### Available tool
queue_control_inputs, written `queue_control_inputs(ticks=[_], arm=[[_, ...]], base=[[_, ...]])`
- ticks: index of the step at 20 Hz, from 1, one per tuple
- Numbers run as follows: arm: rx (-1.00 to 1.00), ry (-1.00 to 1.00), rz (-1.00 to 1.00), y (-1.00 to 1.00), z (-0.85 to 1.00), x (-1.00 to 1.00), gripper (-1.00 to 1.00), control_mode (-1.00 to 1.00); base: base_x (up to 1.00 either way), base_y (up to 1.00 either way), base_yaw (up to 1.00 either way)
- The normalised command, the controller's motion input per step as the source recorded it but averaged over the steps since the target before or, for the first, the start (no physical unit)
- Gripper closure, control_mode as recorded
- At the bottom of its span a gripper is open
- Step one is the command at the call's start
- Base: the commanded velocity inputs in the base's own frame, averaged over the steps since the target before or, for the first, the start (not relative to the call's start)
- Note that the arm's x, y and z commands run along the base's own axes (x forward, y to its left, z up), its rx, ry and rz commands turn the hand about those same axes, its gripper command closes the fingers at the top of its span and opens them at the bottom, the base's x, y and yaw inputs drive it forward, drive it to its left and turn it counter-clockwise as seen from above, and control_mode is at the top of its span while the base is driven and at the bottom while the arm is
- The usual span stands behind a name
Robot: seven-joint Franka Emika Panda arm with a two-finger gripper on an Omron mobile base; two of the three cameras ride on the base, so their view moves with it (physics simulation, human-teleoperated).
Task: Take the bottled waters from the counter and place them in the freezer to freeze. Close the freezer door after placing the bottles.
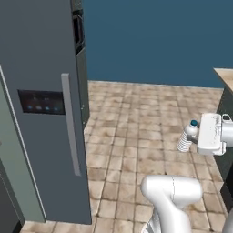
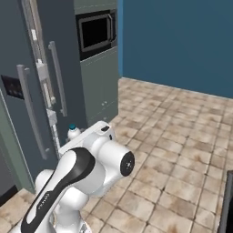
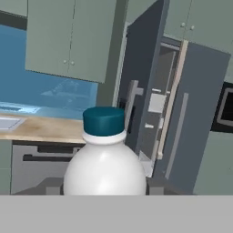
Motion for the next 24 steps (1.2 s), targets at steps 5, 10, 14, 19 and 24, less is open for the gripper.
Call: queue_control_inputs(ticks=[5, 10, 14, 19, 24], arm=[[0.0, 0.0, 0.0, 0.0, 0.0, 0.0, 1.0, 1.0], [0.0, 0.0, 0.0, 0.0, 0.0, 0.0, 1.0, 1.0], [0.0, 0.0, 0.0, 0.0, 0.0, 0.0, 1.0, 1.0], [0.0, 0.0, 0.0, 0.0, 0.0, 0.0, 1.0, 1.0], [0.0, 0.0, 0.0, 0.0, 0.0, 0.0, 1.0, 1.0]], base=[[0.59, -0.18, 0.17], [0.45, -0.36, 0.33], [0.7, -0.42, 0.38], [0.7, -0.6, 0.34], [0.36, -0.44, 0.47]])
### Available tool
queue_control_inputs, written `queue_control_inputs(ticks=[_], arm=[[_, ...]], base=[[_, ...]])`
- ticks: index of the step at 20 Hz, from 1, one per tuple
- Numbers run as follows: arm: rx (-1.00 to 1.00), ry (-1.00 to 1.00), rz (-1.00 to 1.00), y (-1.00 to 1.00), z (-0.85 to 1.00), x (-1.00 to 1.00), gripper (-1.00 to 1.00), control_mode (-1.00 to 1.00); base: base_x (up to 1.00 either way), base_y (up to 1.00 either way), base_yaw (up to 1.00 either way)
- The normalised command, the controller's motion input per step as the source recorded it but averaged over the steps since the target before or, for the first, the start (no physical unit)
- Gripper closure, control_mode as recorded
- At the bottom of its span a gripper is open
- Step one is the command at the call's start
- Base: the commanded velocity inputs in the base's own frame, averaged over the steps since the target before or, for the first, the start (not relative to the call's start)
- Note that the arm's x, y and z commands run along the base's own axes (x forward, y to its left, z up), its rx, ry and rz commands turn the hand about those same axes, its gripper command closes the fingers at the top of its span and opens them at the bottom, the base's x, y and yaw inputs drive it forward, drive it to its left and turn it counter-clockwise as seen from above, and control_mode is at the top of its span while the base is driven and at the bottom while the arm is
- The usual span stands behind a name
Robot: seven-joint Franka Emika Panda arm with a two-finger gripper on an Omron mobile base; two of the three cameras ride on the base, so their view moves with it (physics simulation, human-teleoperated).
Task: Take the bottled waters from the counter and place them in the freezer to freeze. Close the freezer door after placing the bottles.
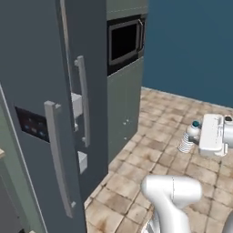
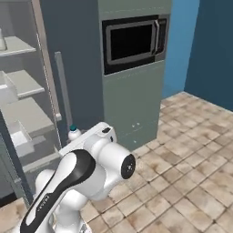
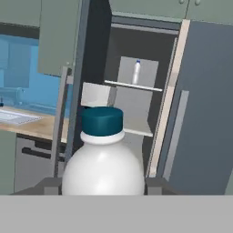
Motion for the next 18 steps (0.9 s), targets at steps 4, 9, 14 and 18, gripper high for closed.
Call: queue_control_inputs(ticks=[4, 9, 14, 18], arm=[[0.0, 0.0, 0.0, 0.0, 0.0, 0.0, 1.0, 1.0], [0.0, 0.0, 0.0, 0.0, 0.0, 0.0, 1.0, 1.0], [0.0, 0.0, 0.0, 0.0, 0.0, 0.0, 1.0, 1.0], [0.0, 0.0, 0.0, 0.0, 0.0, 0.0, 1.0, 1.0]], base=[[0.24, -0.33, 0.63], [0.1, -0.32, 0.77], [0.0, -0.56, 0.81], [0.0, -0.66, 0.81]])
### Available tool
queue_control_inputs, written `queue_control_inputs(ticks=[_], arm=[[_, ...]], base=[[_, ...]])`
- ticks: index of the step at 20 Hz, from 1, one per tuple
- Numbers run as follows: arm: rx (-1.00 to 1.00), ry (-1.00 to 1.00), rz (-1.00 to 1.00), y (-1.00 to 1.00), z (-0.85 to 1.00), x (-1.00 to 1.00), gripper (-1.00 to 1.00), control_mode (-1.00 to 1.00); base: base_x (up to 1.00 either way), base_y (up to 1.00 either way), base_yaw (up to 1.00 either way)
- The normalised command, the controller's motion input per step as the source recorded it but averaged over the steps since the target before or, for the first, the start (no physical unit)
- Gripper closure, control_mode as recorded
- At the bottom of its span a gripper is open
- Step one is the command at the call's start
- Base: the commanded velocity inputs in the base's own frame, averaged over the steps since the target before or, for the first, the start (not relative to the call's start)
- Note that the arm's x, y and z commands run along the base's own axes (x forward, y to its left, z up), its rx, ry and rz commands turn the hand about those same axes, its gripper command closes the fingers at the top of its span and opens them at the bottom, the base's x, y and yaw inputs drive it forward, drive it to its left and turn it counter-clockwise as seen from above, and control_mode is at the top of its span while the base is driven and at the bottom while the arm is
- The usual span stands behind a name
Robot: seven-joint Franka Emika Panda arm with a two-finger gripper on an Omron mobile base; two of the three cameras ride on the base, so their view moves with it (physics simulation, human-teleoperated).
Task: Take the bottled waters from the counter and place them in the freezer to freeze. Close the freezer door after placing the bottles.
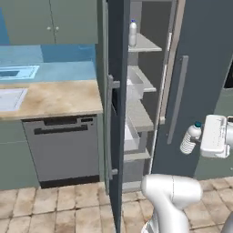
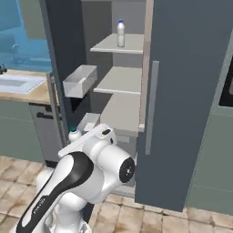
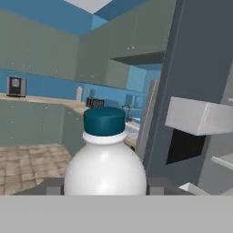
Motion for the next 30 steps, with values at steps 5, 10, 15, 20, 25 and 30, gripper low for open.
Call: queue_control_inputs(ticks=[5, 10, 15, 20, 25, 30], arm=[[0.0, 0.0, 0.0, 0.0, 0.0, 0.0, 1.0, 1.0], [0.0, 0.0, 0.0, 0.0, 0.0, 0.0, 1.0, 1.0], [0.0, 0.0, 0.0, 0.0, 0.0, 0.0, 1.0, 1.0], [0.0, 0.0, 0.0, 0.0, 0.0, 0.0, 1.0, 1.0], [0.0, 0.0, 0.0, 0.0, 0.0, 0.0, 1.0, 1.0], [0.0, 0.0, 0.0, 0.0, 0.0, 0.0, 1.0, 1.0]], base=[[-0.18, -0.89, 0.69], [0.0, -1.0, 0.32], [0.15, -0.6, -0.04], [0.32, 0.4, -0.16], [0.39, 0.54, -0.1], [0.37, 0.42, -0.07]])
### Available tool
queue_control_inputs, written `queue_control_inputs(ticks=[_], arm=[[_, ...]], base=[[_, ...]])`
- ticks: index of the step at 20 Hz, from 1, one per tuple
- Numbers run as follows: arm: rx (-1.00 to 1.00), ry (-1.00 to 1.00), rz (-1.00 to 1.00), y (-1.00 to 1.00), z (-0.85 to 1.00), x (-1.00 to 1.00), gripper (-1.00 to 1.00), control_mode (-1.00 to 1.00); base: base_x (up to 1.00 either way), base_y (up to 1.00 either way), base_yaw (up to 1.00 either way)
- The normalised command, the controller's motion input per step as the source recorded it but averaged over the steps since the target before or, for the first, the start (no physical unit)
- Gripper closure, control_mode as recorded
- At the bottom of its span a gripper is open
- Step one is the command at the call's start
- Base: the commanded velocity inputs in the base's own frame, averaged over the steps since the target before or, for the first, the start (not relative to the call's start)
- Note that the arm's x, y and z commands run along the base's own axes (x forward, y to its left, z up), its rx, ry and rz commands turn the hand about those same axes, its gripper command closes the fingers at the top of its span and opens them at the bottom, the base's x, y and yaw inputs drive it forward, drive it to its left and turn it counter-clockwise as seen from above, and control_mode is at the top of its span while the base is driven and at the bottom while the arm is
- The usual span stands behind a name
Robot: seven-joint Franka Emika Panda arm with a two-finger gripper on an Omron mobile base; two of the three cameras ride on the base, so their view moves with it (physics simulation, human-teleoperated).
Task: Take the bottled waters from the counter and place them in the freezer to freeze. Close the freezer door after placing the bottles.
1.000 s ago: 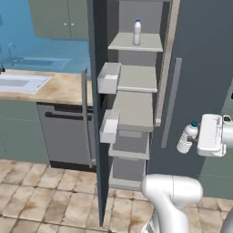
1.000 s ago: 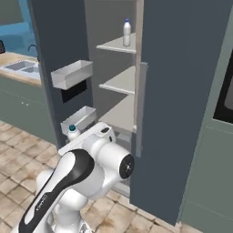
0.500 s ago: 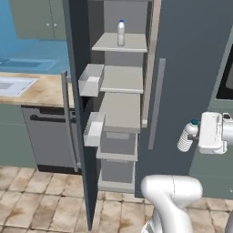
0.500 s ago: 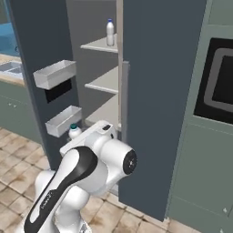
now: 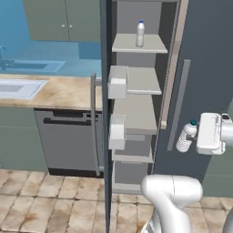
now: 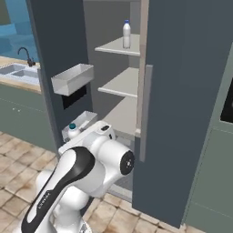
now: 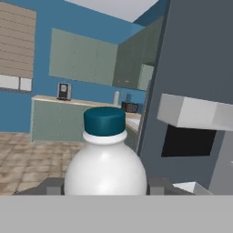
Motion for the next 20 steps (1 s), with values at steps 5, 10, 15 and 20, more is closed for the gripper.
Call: queue_control_inputs(ticks=[5, 10, 15, 20], arm=[[0.0, 0.0, 0.0, 0.0, 0.0, 0.0, 1.0, 1.0], [0.0, 0.0, 0.0, 0.0, 0.0, 0.0, 1.0, 1.0], [0.0, 0.0, 0.0, 0.0, 0.0, 0.0, 1.0, 1.0], [0.0, 0.0, 0.0, 0.0, 0.0, 0.0, 1.0, 1.0]], base=[[0.08, -0.09, 0.0], [0.04, -0.38, -0.02], [0.29, -0.27, -0.01], [0.55, 0.0, -0.06]])
